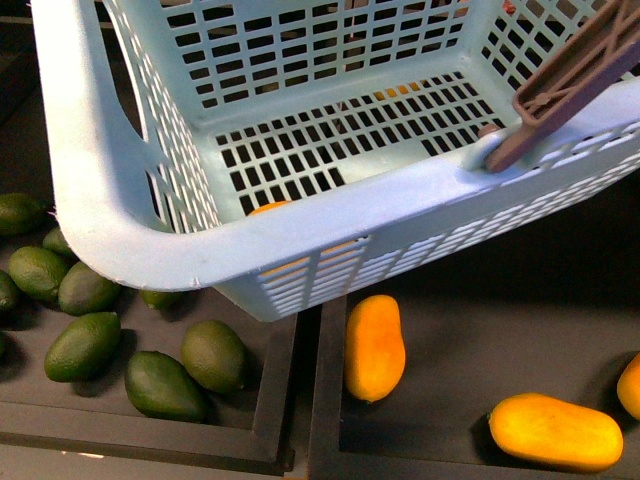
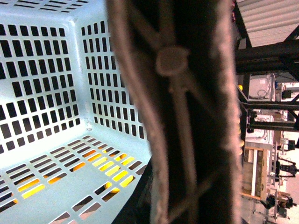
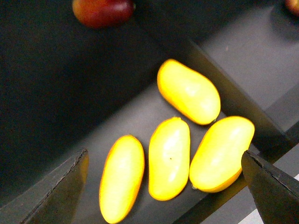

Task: Pick lemon and mango into basket

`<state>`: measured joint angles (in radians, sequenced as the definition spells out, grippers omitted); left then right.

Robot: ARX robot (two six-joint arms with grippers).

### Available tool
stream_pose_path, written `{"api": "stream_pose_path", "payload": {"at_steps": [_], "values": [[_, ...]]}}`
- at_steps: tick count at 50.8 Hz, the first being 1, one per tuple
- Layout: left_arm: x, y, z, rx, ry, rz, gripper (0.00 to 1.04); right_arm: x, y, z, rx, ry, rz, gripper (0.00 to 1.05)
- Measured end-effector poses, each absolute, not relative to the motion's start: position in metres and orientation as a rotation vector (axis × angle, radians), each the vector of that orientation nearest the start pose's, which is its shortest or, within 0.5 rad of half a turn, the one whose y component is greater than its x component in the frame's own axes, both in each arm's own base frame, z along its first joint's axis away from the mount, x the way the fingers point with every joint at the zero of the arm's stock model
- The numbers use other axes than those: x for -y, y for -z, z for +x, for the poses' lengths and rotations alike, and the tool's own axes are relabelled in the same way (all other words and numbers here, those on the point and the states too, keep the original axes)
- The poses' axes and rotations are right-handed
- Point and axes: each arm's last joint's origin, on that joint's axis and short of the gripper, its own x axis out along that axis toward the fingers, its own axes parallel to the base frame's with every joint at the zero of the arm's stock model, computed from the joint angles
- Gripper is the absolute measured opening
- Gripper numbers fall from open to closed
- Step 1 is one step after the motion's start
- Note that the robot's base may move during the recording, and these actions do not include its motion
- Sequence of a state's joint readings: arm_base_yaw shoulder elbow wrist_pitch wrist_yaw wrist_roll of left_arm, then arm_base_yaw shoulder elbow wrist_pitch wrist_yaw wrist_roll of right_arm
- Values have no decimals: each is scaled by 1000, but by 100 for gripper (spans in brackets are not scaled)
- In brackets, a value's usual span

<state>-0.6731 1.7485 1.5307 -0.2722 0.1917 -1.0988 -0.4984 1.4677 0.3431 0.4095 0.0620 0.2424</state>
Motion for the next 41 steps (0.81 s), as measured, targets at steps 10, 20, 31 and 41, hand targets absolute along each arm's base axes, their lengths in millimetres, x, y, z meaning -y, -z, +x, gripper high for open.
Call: {"api": "stream_pose_path", "payload": {"at_steps": [10,20,31,41], "values": [[256,-324,312,-898,489,-889,5,102,-60,217,-779,561,367,96],[256,-324,312,-897,488,-889,5,88,-27,236,-870,505,379,96],[256,-324,312,-892,482,-888,5,78,-7,255,-907,488,392,96],[256,-324,312,-894,484,-888,5,72,9,265,-936,487,407,96]]}}
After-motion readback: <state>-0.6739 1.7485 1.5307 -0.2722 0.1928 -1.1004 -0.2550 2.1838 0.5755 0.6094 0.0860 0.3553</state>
